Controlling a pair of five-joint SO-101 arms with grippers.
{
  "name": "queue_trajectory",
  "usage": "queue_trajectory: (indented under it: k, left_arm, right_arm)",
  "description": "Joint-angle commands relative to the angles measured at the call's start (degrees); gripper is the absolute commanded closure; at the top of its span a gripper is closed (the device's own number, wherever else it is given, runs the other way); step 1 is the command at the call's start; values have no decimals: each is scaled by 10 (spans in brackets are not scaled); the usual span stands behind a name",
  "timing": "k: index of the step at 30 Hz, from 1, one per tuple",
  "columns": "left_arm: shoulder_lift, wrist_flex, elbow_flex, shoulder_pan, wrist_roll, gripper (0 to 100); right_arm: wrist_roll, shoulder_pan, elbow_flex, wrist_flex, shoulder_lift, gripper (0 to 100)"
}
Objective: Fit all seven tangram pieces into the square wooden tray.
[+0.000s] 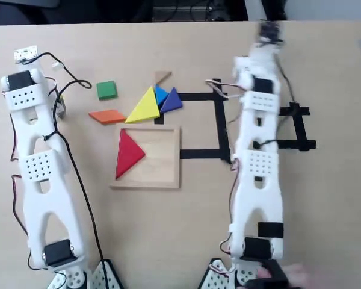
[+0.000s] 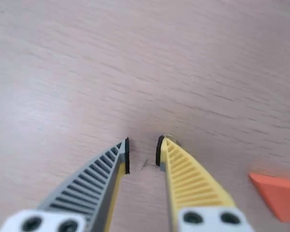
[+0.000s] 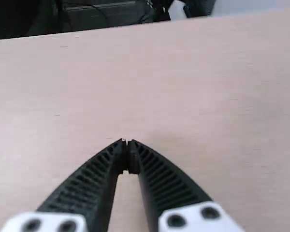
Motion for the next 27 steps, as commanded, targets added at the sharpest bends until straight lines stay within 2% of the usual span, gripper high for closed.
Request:
queue_trajectory:
  k: [1, 5, 10, 15, 20, 27]
  left_arm:
    - [-9, -2, -15, 2, 1, 873]
    - [4, -4, -15, 2, 0, 873]
    - [4, -2, -15, 1, 0, 873]
    - [5, -2, -15, 0, 0, 873]
    - [5, -2, -15, 0, 0, 873]
    - [5, -1, -15, 0, 0, 873]
  right_arm:
    - [-10, -57, -25, 17, -55, 988]
    - [-55, -88, -15, 57, -90, 988]
    - [-57, -144, 0, 84, -106, 988]
    - [-58, -149, -1, 129, -109, 988]
    - [-58, -164, -30, 251, -116, 988]
    - [-91, -186, -28, 434, -211, 988]
